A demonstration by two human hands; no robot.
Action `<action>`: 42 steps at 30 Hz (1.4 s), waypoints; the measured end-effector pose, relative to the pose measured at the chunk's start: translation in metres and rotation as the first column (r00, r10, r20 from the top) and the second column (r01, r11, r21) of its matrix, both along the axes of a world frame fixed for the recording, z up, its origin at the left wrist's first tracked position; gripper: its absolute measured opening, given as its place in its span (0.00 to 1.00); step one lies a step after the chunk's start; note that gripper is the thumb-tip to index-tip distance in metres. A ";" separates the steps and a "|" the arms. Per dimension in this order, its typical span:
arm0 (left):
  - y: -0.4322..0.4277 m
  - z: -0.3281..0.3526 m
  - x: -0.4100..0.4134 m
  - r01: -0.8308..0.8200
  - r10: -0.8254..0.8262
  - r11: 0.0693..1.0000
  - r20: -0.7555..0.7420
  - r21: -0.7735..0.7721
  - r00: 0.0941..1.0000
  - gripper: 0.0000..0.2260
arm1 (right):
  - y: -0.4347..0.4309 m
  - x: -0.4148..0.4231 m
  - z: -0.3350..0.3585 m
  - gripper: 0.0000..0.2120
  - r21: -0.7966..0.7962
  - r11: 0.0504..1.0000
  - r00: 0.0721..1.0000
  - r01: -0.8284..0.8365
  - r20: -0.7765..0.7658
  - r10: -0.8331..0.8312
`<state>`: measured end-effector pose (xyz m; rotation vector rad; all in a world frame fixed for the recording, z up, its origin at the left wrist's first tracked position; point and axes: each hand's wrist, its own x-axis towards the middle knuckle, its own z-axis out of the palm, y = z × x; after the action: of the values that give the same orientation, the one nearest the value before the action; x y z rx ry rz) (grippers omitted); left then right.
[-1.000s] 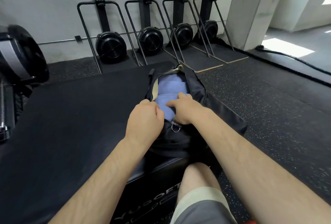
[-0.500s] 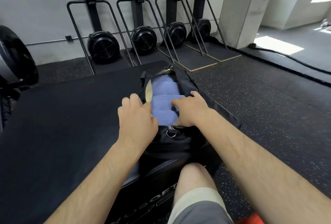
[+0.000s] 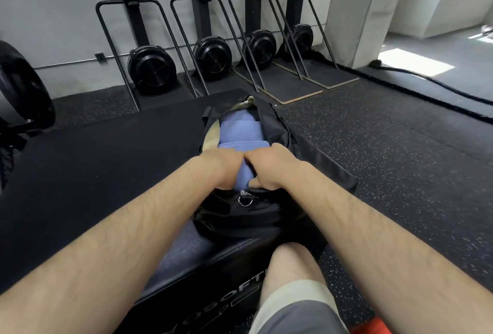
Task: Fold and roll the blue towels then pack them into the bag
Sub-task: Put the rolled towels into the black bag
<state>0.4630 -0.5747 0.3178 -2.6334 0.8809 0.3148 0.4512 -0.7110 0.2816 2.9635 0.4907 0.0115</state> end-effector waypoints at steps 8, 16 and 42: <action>0.018 -0.025 0.023 0.069 -0.057 0.992 0.106 -0.109 0.993 0.22 | -0.009 -0.006 0.007 0.19 0.035 0.999 0.998 0.034 -0.054 -0.033; 0.015 -0.033 0.023 0.006 -0.008 0.995 -0.020 -0.101 1.000 0.15 | -0.010 -0.008 -0.001 0.17 0.231 0.972 0.996 0.051 -0.084 -0.032; -0.008 -0.036 0.081 -0.094 0.086 0.989 -0.075 -0.112 0.994 0.17 | -0.008 0.052 -0.007 0.17 0.118 0.983 0.986 0.143 -0.105 -0.131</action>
<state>0.5438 -0.5822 0.2815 -2.7901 0.8267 0.3918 0.5035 -0.7190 0.2748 3.1266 0.3054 -0.1203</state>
